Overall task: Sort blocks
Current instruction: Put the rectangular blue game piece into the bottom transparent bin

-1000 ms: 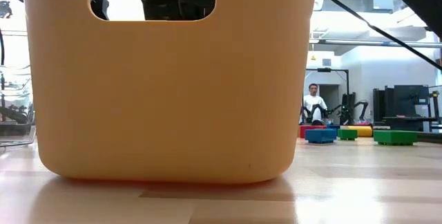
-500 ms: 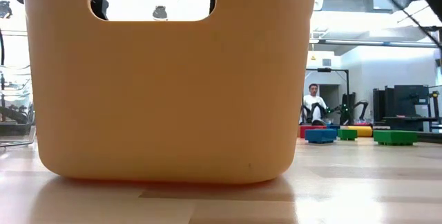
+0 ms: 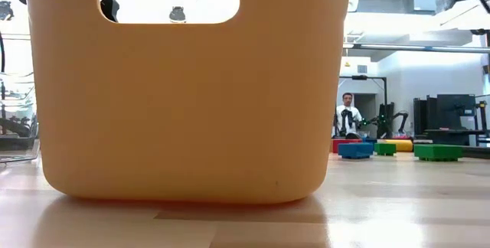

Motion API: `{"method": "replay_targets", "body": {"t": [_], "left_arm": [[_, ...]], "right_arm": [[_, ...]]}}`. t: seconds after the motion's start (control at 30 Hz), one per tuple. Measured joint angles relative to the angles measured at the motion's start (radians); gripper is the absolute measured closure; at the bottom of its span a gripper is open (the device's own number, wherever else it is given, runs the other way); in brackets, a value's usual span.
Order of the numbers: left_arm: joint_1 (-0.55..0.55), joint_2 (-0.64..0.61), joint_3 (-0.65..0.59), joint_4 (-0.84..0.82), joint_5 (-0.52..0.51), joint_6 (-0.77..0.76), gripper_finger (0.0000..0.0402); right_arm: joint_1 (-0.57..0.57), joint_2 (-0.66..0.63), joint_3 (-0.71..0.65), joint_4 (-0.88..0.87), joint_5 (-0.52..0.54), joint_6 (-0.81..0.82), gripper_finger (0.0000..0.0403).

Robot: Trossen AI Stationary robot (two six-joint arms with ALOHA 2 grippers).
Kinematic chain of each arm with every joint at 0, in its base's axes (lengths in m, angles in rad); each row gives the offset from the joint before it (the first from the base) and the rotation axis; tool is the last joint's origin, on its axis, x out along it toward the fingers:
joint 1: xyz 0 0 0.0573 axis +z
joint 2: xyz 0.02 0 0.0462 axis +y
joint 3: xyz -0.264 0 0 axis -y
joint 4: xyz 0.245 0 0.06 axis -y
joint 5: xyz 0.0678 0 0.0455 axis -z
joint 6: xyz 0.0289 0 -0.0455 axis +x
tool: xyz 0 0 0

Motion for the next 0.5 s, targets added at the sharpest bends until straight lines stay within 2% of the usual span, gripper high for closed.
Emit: {"method": "replay_targets", "body": {"t": [0.17,0.5], "left_arm": [[-0.002,0.0,0.0,-0.001,0.0,-0.008,0.0055],[-0.002,0.0,0.0,-0.001,0.001,-0.008,0.0055]], "right_arm": [[-0.021,-0.091,-0.214,0.016,0.011,0.033,0.0154],[-0.064,-0.399,-0.82,0.384,-0.028,0.027,0.0154]]}}
